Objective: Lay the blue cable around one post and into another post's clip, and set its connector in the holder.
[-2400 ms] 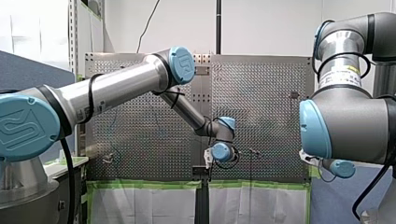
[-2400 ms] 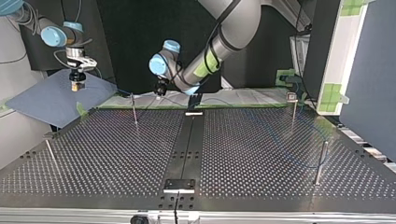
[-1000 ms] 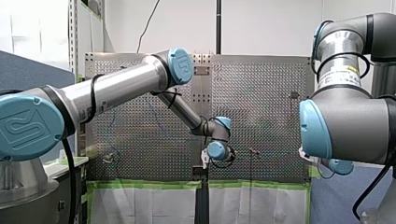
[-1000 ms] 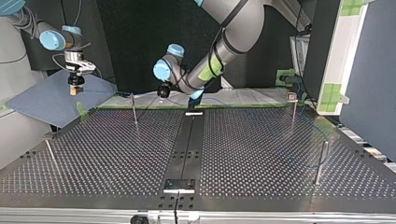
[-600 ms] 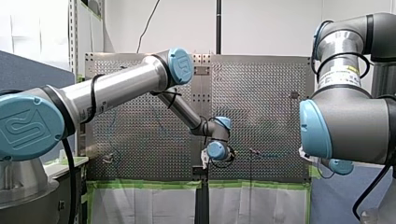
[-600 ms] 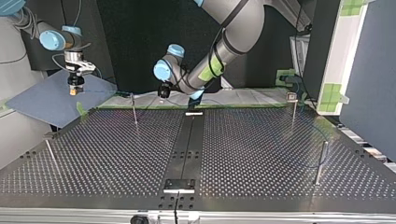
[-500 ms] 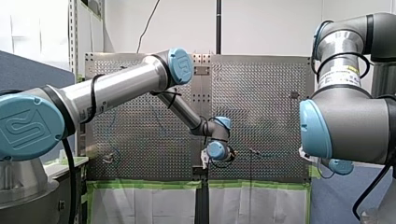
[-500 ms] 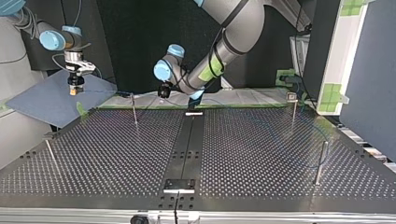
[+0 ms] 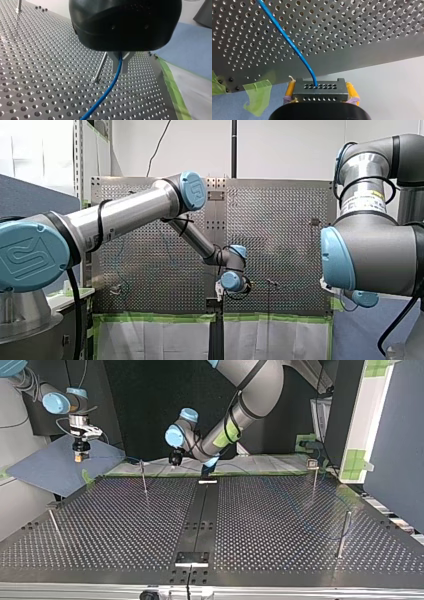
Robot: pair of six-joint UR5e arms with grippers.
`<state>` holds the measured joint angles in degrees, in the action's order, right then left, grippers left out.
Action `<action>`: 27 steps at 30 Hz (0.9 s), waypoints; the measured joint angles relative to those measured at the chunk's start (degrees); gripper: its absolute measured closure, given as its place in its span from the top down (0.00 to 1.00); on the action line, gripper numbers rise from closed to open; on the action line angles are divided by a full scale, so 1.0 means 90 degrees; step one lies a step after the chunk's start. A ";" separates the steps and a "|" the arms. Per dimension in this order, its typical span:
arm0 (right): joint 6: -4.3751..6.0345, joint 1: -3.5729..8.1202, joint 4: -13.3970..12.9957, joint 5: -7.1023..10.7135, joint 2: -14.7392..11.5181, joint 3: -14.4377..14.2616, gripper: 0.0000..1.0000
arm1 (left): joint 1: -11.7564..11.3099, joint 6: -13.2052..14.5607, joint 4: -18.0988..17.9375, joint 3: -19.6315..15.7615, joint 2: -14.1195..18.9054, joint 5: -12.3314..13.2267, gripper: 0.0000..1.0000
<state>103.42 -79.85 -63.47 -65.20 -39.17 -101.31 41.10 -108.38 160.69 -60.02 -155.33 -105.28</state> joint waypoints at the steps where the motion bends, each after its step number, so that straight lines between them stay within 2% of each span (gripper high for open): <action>1: 0.0001 0.0000 -0.0003 0.0002 0.0000 0.0005 0.00 | -0.0004 -0.0010 0.0000 0.0000 -0.0002 0.0026 0.00; 10: 0.0013 -0.0007 -0.0013 0.0005 0.0005 0.0091 0.00 | -0.0046 -0.0039 0.0000 0.0000 -0.0003 0.0097 0.00; 18: 0.0010 -0.0009 0.0035 0.0002 0.0012 0.0138 0.00 | -0.0095 -0.0090 0.0012 0.0001 -0.0017 0.0303 0.00; 27: 0.0014 -0.0028 0.0018 -0.0002 0.0019 0.0146 0.00 | -0.0204 -0.0364 0.0041 0.0026 -0.0018 0.0532 0.00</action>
<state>103.55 -80.10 -63.30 -65.22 -39.00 -100.00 39.27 -111.66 161.05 -59.78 -155.50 -100.49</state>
